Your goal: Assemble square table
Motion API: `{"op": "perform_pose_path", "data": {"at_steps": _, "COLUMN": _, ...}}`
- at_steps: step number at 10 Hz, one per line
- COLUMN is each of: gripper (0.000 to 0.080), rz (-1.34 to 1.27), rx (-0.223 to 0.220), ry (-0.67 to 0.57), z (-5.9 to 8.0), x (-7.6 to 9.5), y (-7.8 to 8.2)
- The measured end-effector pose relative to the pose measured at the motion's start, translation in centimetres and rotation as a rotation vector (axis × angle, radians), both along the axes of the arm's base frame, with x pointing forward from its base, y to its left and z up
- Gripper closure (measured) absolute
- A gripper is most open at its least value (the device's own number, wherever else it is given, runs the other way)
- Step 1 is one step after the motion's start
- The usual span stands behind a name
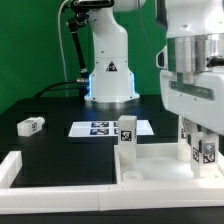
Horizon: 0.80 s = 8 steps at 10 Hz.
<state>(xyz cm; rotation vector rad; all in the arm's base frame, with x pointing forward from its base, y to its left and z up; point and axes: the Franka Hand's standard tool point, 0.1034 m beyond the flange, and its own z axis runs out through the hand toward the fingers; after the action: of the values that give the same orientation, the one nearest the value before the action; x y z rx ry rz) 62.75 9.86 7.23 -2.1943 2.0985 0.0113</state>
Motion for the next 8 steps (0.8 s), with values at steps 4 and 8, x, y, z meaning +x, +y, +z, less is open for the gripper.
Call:
{"op": "perform_pose_path", "data": {"at_steps": 4, "gripper": 0.0509, "rz": -0.466, "rx": 0.114, "ry": 0.052, "z": -0.1, "x": -0.23, "y": -0.12}}
{"op": "perform_pose_path", "data": {"at_steps": 8, "gripper": 0.0505, "rz": -0.572, "rx": 0.112, "ry": 0.066, "z": -0.22, "x": -0.34, "y": -0.44}}
